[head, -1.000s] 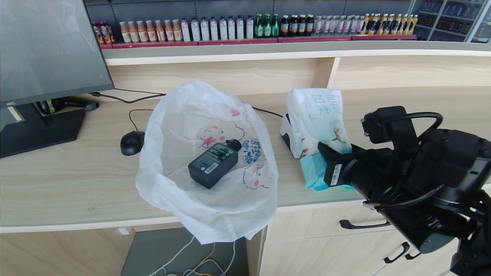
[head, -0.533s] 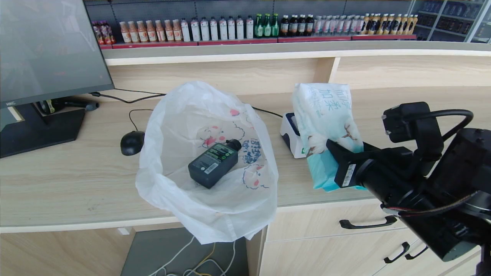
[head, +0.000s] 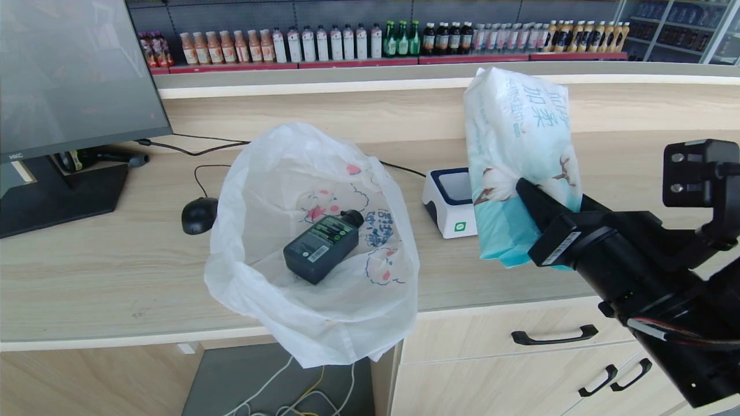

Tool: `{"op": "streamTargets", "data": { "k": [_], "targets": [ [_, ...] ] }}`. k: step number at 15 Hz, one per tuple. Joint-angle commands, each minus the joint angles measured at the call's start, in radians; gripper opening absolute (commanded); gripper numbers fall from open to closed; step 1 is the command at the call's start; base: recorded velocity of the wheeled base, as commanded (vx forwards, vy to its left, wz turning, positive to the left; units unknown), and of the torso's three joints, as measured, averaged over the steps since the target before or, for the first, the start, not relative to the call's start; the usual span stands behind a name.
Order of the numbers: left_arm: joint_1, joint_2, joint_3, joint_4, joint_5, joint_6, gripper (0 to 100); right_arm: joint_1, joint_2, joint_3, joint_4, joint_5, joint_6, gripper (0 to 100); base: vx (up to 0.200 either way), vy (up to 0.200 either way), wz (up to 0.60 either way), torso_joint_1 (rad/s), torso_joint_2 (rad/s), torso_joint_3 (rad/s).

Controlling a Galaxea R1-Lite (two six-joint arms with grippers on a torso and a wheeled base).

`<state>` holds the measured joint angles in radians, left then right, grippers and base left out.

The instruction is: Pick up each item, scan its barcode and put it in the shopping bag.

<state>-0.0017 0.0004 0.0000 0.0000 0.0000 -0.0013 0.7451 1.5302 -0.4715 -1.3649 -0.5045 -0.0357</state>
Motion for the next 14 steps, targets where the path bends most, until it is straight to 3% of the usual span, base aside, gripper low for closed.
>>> {"op": "streamTargets", "data": {
  "k": [1, 5, 10, 14],
  "targets": [
    [0.000, 0.000, 0.000, 0.000, 0.000, -0.002, 100, 0.002, 0.001, -0.006, -0.017, 0.026, -0.003, 0, 0.000, 0.000, 0.00, 0.000, 0.00, 0.000],
    [0.000, 0.000, 0.000, 0.000, 0.000, -0.002, 100, 0.002, -0.007, -0.010, -0.066, 0.083, -0.023, 0, 0.000, 0.000, 0.00, 0.000, 0.00, 0.000],
    [0.000, 0.000, 0.000, 0.000, 0.000, -0.002, 100, 0.007, -0.024, -0.006, -0.062, 0.090, -0.024, 0, -0.200, 0.000, 0.00, 0.009, 0.01, 0.003],
    [0.000, 0.000, 0.000, 0.000, 0.000, 0.000, 100, 0.017, 0.007, -0.015, -0.060, 0.123, -0.026, 0, 0.000, 0.000, 0.00, 0.000, 0.00, 0.000]
  ]
}}
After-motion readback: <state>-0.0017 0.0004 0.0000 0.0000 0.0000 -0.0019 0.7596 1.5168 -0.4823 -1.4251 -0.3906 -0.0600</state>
